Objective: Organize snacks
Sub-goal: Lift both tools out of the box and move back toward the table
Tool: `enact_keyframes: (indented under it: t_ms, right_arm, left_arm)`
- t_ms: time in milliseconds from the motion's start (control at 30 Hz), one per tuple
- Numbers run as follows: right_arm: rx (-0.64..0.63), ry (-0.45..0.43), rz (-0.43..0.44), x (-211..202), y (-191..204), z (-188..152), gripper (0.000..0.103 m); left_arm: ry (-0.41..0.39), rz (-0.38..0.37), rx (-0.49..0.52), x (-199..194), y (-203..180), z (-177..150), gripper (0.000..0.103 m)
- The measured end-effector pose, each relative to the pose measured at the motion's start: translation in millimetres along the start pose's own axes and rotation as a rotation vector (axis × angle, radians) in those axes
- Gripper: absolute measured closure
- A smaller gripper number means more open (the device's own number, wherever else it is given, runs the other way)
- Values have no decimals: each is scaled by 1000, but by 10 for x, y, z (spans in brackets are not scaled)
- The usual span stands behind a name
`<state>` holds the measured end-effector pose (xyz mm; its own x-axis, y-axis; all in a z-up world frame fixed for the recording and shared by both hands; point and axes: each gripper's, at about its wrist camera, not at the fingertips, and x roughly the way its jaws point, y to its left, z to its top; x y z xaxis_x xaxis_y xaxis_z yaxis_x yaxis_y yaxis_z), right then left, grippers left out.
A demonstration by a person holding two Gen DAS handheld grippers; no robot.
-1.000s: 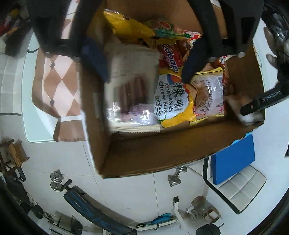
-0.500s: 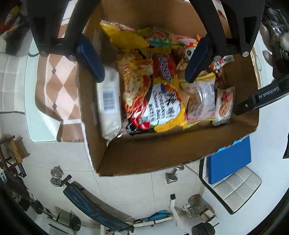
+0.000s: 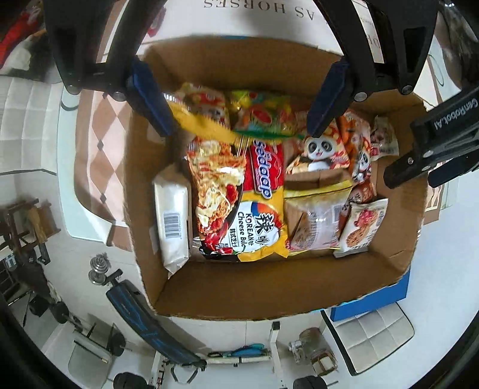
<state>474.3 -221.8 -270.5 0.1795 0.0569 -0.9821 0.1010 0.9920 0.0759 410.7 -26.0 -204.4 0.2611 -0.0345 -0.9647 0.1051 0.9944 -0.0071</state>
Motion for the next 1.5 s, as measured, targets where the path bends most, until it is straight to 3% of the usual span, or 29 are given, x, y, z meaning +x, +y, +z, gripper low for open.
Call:
enact_keyframes:
  t_ms: [700,900,1033,1167,1300,1500]
  right_arm:
    - [-2,-260,-13,-1250,149,-1019,11]
    - [23,-267,40,-1401,176,-1223,11]
    - [104,-219,96,-1284,-13,-1344,11]
    - [288,-101,109,-833,-548,-1597,11]
    - [409,32,46,-269,-1093,-1860,11]
    - [411,197,-74,440,-1588,-2074,11]
  left_arm:
    - [-269,-13,-41,-1274,123,-1039,16]
    - [-263,-19,-79,-1352,161,-1181,16]
    - [-239,-3,-107,-1240,153,-1308,16]
    - [-158,27,-115,-864,88,-1482,16]
    - [-28,22,-120,-364,-9,-1649,16]
    - [107,22,-79,175,-294,-1851,16]
